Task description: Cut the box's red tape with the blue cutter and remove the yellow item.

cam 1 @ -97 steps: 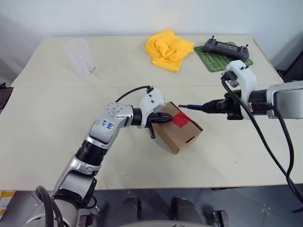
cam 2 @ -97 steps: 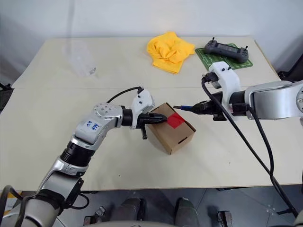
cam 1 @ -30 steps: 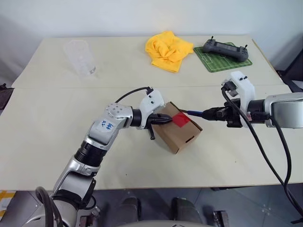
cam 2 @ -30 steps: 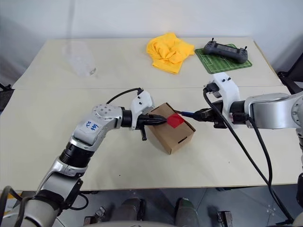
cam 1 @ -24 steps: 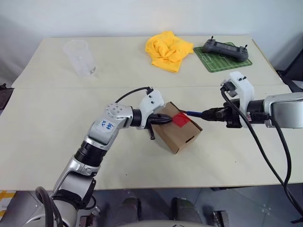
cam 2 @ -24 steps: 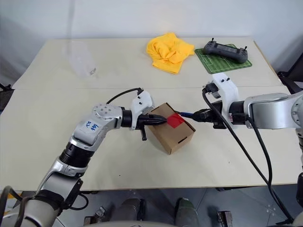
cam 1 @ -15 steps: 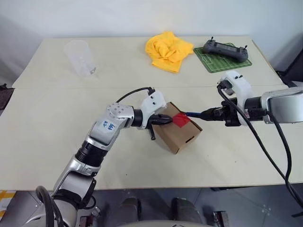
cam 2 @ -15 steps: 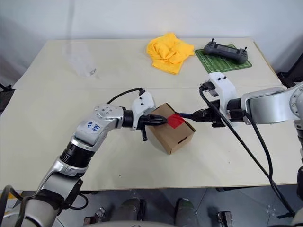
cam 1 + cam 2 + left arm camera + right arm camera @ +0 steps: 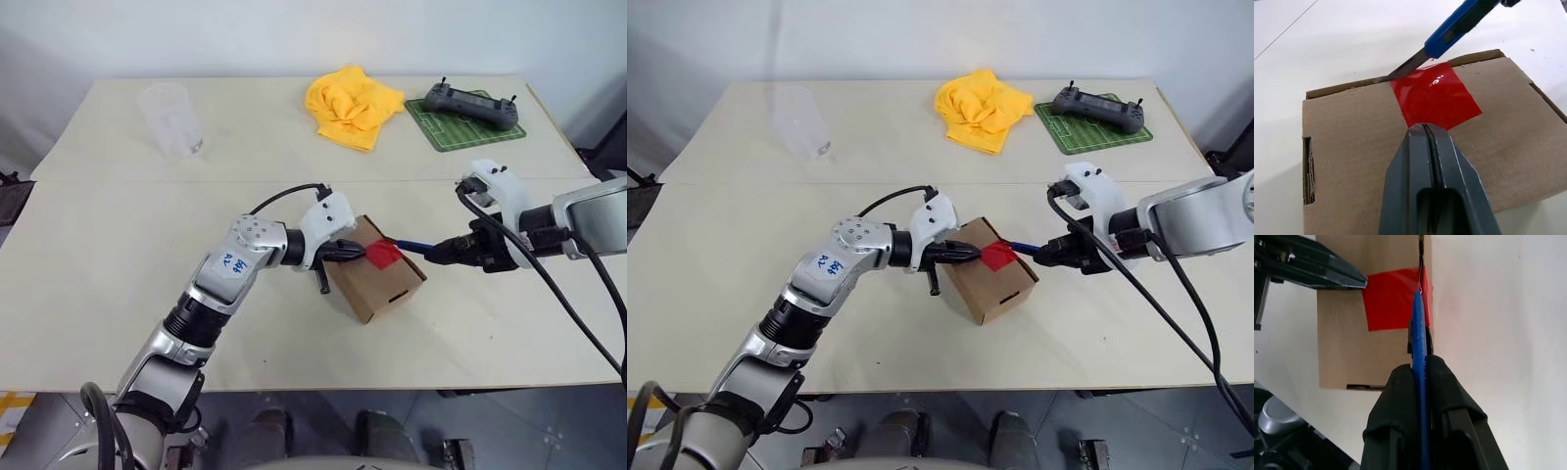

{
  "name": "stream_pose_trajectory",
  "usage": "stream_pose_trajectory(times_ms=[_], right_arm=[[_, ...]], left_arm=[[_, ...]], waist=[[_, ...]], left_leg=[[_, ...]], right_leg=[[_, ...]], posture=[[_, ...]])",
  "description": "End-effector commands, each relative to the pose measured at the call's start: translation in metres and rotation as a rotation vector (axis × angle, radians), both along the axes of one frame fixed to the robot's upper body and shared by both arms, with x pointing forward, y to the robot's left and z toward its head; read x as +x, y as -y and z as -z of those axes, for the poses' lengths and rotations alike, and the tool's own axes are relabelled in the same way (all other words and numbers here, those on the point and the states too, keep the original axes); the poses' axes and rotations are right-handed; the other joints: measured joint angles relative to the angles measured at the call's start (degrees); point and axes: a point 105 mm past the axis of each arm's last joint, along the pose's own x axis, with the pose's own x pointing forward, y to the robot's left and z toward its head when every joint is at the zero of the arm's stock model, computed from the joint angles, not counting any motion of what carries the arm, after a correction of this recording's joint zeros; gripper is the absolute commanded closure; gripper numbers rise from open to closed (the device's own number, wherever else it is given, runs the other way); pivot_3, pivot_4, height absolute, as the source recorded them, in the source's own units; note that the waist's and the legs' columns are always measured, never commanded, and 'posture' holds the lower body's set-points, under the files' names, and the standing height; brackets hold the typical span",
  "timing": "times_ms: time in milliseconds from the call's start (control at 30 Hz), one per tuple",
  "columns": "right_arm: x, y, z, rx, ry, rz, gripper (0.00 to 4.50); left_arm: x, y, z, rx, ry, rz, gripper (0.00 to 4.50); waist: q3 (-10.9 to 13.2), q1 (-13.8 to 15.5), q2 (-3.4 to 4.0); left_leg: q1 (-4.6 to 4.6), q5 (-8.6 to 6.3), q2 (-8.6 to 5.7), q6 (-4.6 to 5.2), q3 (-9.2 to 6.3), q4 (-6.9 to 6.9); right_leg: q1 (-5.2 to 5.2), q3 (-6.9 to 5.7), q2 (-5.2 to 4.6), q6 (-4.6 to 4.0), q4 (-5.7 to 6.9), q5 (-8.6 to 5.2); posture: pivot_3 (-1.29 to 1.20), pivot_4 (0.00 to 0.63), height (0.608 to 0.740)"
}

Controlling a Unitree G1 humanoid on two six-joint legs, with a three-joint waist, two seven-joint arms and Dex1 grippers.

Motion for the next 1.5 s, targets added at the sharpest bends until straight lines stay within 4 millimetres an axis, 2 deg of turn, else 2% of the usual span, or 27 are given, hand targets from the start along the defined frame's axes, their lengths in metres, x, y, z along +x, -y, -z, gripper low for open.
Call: stream_pose_trajectory(times_ms=[33,733,1100,1500], right_arm=[[-0.013,0.003,0.004,-0.031,-0.059,-0.038,4.43],[-0.011,0.001,0.011,-0.033,-0.191,-0.065,4.43],[0.001,-0.012,0.007,-0.058,-0.184,-0.097,4.43],[0.014,-0.012,0.006,-0.098,-0.176,-0.093,4.43]], left_arm=[[0.001,-0.007,0.027,0.070,-0.074,-0.047,4.50],[0.000,-0.007,0.028,0.073,-0.080,-0.061,4.50],[-0.001,-0.004,0.029,0.064,-0.084,-0.061,4.50],[-0.002,-0.003,0.031,0.064,-0.083,-0.063,4.50]], waist=[[0.0,0.0,0.00],[0.0,-0.1,0.00],[0.0,-0.4,0.00],[0.0,-0.4,-0.01]], left_leg=[[0.00,0.00,0.00,0.00,0.00,0.00],[0.02,0.00,-0.04,0.02,-0.06,-0.01],[0.18,0.03,-0.03,0.09,-0.04,-0.01],[0.18,0.06,-0.03,0.12,-0.01,-0.01]], right_leg=[[0.01,-0.01,-0.01,0.00,0.00,0.00],[0.00,-0.06,-0.08,0.00,-0.01,0.00],[0.04,-0.04,-0.16,0.00,0.00,0.00],[-0.08,0.00,-0.19,0.01,0.10,0.00]], posture=[[0.00,0.150,0.740],[0.00,0.150,0.740],[0.00,0.150,0.740],[0.00,0.150,0.740]])
